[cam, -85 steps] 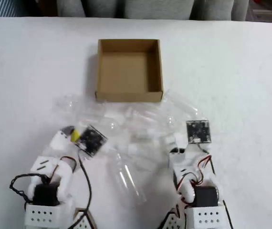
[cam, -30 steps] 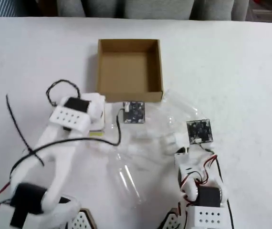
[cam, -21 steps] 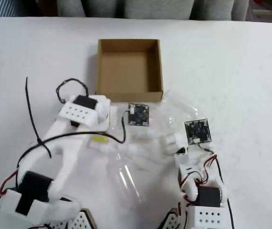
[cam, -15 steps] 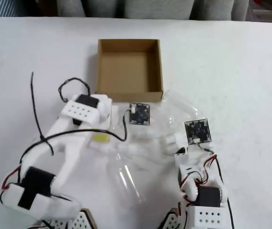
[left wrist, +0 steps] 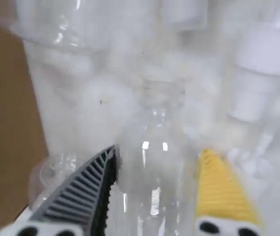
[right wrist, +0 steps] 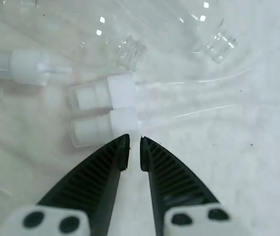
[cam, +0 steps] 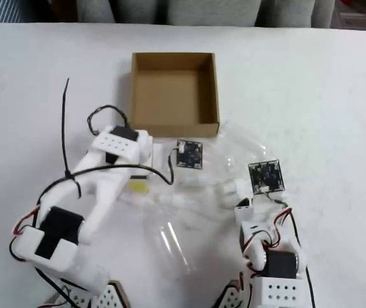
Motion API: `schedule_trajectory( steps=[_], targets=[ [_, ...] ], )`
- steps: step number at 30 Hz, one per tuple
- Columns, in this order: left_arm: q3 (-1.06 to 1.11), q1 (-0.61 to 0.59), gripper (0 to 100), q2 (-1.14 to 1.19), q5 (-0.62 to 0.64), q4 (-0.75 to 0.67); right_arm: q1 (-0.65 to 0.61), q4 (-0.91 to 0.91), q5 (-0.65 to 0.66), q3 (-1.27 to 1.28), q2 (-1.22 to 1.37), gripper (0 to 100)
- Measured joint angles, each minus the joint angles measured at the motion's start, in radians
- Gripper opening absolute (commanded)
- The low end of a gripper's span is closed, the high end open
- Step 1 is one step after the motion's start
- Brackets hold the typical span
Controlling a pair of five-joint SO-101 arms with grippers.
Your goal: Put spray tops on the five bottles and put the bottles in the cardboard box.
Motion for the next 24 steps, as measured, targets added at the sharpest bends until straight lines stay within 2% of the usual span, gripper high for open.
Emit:
schedule_trajectory(
  steps=[3,10,13,24],
  targets=[
    [0.000,0.003,2,0.002,0.000,0.000,0.000,0.000,0.000,0.000,0.000,2.0],
    [-0.003,0.003,2,0.002,0.000,0.008,0.000,0.000,0.000,0.000,0.000,2.0],
    [-0.035,0.023,2,0.005,0.009,0.072,0.000,0.000,0.000,0.000,0.000,2.0],
    [-0.170,0.124,2,-0.147,0.419,0.318,0.000,0.000,0.000,0.000,0.000,2.2]
  ],
)
